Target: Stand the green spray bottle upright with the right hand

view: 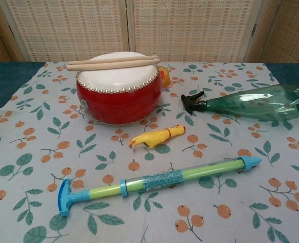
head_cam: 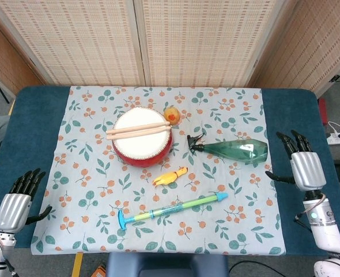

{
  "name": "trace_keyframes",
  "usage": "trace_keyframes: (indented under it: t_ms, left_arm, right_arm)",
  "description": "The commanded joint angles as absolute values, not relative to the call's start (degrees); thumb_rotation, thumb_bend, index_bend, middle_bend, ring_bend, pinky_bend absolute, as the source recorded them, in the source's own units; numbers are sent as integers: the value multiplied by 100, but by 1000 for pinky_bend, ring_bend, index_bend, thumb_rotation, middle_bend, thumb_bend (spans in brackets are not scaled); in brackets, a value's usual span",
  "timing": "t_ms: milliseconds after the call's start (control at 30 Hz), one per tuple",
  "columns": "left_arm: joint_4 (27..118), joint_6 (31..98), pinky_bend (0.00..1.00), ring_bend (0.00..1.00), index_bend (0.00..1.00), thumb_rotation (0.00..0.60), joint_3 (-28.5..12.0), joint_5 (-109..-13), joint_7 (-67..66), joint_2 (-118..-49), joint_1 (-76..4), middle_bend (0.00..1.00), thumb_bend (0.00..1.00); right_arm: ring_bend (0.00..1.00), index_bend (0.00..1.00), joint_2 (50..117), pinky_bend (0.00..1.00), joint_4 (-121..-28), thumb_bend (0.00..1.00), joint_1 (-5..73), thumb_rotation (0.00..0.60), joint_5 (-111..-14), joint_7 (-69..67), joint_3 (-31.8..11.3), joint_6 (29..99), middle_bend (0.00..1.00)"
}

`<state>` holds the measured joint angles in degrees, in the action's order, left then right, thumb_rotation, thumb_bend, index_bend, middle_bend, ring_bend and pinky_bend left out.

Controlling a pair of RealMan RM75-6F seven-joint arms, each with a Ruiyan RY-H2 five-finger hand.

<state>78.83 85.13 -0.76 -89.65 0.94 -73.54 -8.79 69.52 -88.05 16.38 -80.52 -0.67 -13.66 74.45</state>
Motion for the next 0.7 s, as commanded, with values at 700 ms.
trace_keyframes:
  t_ms: [700]
  left_arm:
    - [7789, 8413, 114, 0, 0, 600, -73, -8949, 186, -7376, -907, 0, 196]
  right_arm:
    - [10, 71, 8310, 53, -7028, 0, 2902, 600, -7626, -486, -1565, 6385, 216]
